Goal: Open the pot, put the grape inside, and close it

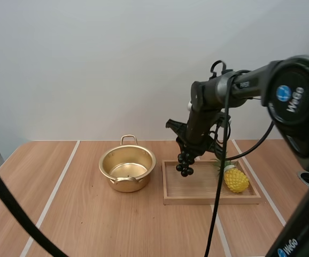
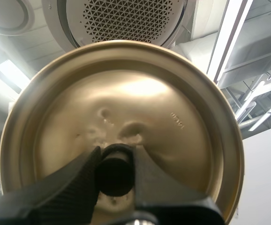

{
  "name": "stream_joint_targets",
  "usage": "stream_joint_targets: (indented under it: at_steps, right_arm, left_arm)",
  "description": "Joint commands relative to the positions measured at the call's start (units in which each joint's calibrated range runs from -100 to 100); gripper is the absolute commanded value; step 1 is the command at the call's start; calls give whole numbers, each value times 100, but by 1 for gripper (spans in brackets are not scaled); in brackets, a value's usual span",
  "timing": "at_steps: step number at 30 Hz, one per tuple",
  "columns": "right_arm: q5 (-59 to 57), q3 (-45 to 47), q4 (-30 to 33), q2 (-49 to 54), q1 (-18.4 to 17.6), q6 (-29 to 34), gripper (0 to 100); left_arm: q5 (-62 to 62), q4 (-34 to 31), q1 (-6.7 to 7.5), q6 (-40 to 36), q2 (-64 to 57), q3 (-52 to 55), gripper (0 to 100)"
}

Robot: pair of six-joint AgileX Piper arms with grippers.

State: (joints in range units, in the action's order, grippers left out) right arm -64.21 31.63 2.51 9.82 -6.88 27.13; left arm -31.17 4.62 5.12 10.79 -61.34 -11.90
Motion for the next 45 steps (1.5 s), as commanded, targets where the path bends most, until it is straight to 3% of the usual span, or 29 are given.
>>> stream_joint_targets:
  at_steps: [1, 14, 19, 23, 26, 29, 32, 38, 45]
  right_arm:
    - [30, -19, 104, 626, -4, -321, 0]
    - [369, -19, -69, 2620, -4, -1687, 0]
    - [548, -19, -808, 3109, -4, -3170, 0]
    - [430, -19, -1799, 3324, -4, -4665, 0]
    - [132, -52, -2666, 3339, -4, -5703, 0]
    - [-550, -259, -3159, 3326, -4, -6363, 0]
    - [-650, -345, -3562, 3326, -4, -6702, 0]
    - [-1400, -666, -3661, 3045, -4, -7438, 0]
    - [-1809, -732, -4060, 2290, -4, -7757, 0]
  left_arm:
    - [137, 17, 13, -24, -22, -15, 0]
    - [137, 17, 13, -24, -22, -15, 0]
    - [137, 17, 13, -24, -22, -15, 0]
    - [137, 17, 13, -24, -22, -15, 0]
    - [137, 17, 13, -24, -22, -15, 0]
    - [137, 17, 13, -24, -22, -15, 0]
    - [137, 17, 13, -24, -22, -15, 0]
    - [137, 17, 13, -24, -22, -15, 0]
    - [137, 17, 13, -24, -22, -15, 0]
